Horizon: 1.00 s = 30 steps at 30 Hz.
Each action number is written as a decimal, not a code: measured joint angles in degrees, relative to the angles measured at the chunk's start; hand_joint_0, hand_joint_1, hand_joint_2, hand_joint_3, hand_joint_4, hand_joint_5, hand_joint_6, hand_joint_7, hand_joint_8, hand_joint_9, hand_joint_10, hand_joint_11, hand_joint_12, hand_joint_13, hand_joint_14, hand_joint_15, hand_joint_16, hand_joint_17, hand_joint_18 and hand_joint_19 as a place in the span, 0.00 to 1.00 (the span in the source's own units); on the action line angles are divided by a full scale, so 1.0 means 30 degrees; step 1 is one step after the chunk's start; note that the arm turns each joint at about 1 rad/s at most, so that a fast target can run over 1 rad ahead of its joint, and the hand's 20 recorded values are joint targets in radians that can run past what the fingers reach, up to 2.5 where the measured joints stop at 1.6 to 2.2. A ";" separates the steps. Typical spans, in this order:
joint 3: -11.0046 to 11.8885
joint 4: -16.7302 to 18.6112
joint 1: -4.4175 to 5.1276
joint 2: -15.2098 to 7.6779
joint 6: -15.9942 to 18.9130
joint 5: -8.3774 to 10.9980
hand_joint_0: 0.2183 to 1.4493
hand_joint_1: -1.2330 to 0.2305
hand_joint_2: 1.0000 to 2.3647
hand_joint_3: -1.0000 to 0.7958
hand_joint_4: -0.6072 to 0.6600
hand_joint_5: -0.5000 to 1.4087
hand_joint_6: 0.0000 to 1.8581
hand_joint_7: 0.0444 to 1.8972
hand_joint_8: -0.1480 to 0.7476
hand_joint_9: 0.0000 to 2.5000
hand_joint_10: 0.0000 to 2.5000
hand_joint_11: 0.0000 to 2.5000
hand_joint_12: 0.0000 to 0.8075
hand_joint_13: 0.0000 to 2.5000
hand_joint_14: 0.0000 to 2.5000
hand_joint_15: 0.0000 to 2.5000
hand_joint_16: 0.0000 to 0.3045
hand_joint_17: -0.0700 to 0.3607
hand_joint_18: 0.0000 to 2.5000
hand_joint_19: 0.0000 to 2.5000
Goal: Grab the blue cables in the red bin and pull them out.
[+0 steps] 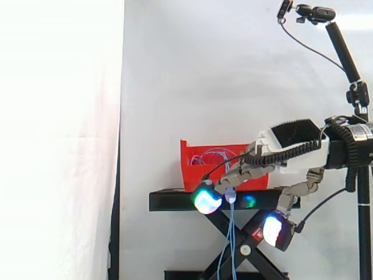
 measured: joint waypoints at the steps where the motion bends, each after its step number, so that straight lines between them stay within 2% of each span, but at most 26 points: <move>1: 0.0035 -0.0167 -0.0044 0.0001 -0.0081 -0.0016 0.45 0.20 0.00 0.00 0.66 0.50 0.01 0.27 0.44 0.30 0.01 0.36 0.45 0.28 0.01 0.25 0.18 0.45 0.25 0.34; 6: 0.0826 -0.1686 -0.0327 0.0002 -0.0220 -0.0409 0.45 0.16 0.00 0.00 0.65 0.53 0.01 0.30 0.44 0.29 0.01 0.37 0.44 0.28 0.01 0.25 0.18 0.44 0.26 0.34; 10: 0.2264 -0.3547 -0.0622 0.0003 -0.0396 -0.1265 0.44 0.14 0.00 0.00 0.65 0.55 0.00 0.32 0.44 0.29 0.01 0.37 0.44 0.28 0.01 0.26 0.18 0.44 0.27 0.34; 13: 0.3332 -0.5223 -0.0803 0.0002 -0.0877 -0.1776 0.45 0.14 0.00 0.00 0.64 0.55 0.00 0.32 0.44 0.29 0.01 0.37 0.44 0.29 0.01 0.25 0.17 0.44 0.27 0.34; 17: 0.3939 -0.6697 -0.0876 0.0002 -0.2069 -0.1972 0.45 0.14 0.00 0.00 0.64 0.55 0.00 0.32 0.44 0.29 0.01 0.37 0.44 0.28 0.01 0.25 0.17 0.44 0.26 0.34; 20: 0.4056 -0.6384 -0.0897 -0.0015 -0.3147 -0.2013 0.44 0.14 0.00 0.00 0.64 0.55 0.00 0.32 0.44 0.29 0.01 0.37 0.44 0.28 0.01 0.25 0.18 0.44 0.26 0.34; 23: 0.4086 -0.5518 -0.0943 -0.0188 -0.3671 -0.2047 0.44 0.15 0.00 0.00 0.63 0.55 0.00 0.32 0.44 0.29 0.01 0.36 0.44 0.28 0.01 0.25 0.17 0.44 0.26 0.33; 30: 0.4092 -0.3979 -0.1039 -0.1089 -0.3171 -0.2281 0.44 0.16 0.00 0.00 0.64 0.55 0.00 0.31 0.44 0.29 0.01 0.36 0.44 0.27 0.01 0.24 0.17 0.44 0.26 0.33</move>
